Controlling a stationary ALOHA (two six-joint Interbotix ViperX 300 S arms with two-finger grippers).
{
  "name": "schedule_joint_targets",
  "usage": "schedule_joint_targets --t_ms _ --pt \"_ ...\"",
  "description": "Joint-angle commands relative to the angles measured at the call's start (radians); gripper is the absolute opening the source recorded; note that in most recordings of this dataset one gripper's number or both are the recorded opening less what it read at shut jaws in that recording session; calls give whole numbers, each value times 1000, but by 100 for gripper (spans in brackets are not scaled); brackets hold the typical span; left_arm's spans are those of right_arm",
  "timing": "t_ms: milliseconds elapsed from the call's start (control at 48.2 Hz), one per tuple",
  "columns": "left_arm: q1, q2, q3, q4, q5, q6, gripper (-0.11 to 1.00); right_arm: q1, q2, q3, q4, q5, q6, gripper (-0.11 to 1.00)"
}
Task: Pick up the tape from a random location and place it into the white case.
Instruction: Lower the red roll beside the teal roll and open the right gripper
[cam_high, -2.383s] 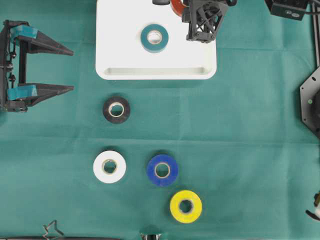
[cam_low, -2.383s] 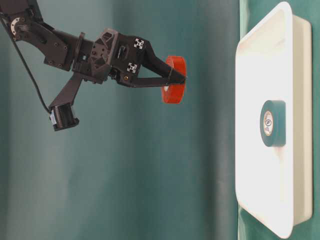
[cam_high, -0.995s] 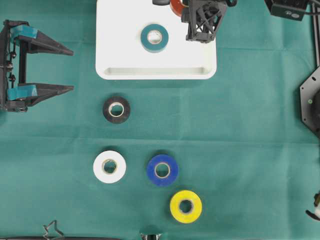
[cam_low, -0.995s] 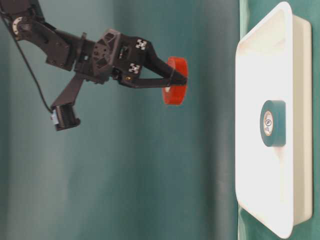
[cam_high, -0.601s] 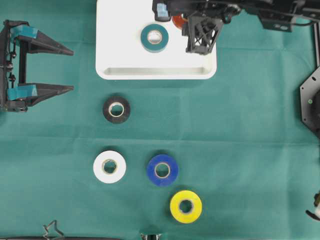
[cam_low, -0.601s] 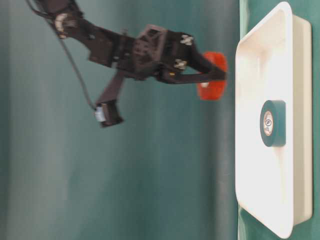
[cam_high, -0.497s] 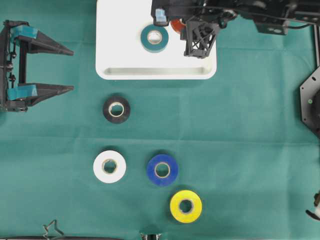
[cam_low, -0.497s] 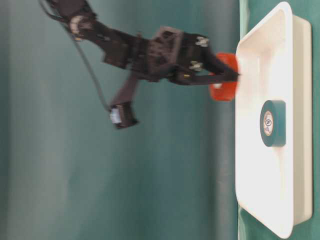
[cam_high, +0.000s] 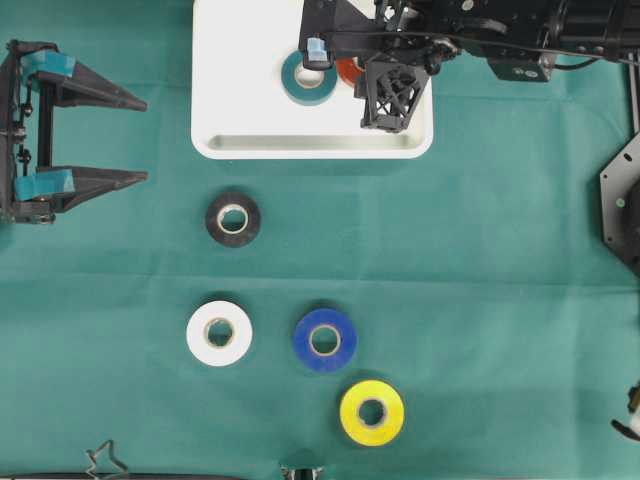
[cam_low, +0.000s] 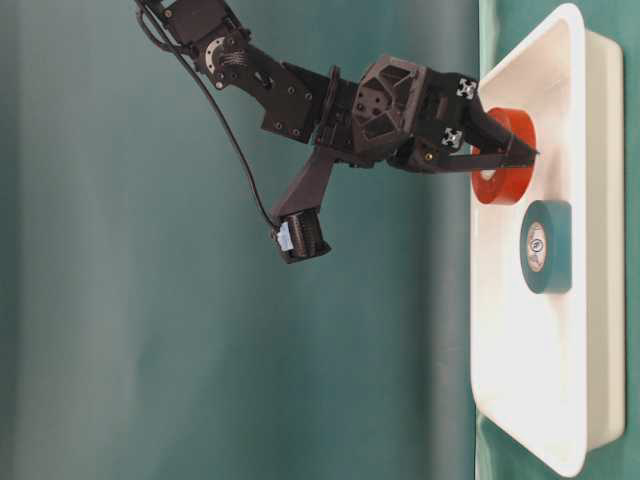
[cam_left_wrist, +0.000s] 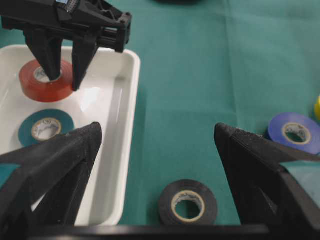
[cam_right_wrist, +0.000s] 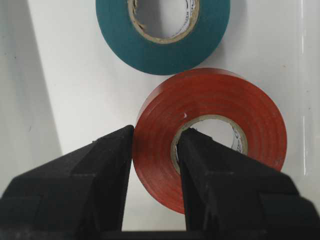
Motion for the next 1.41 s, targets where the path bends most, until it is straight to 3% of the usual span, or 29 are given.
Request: schedule_joint_targets --t_ms 0,207,373,456,580,684,1057,1389 --pt "-2 2 -21 -2 -5 -2 97 2 -17 -11 3 3 -3 29" --pt "-2 2 -21 -2 -6 -2 97 2 -17 -14 3 6 2 32" --pt "0 2 -21 -2 -6 -2 97 2 -23 -14 -14 6 -3 80" --pt "-2 2 -21 -2 -6 -2 97 3 -31 -14 -17 8 -2 91" --pt "0 2 -21 0 -6 -2 97 3 -51 -14 -17 12 -3 85" --pt "-2 2 -21 -2 -6 -2 97 2 -83 -20 -21 43 -5 86" --pt "-2 2 -21 -2 -6 -2 97 2 -244 -95 -106 209 2 86" --pt "-2 2 -21 -2 -6 -2 97 9 -258 -92 -95 189 5 86"
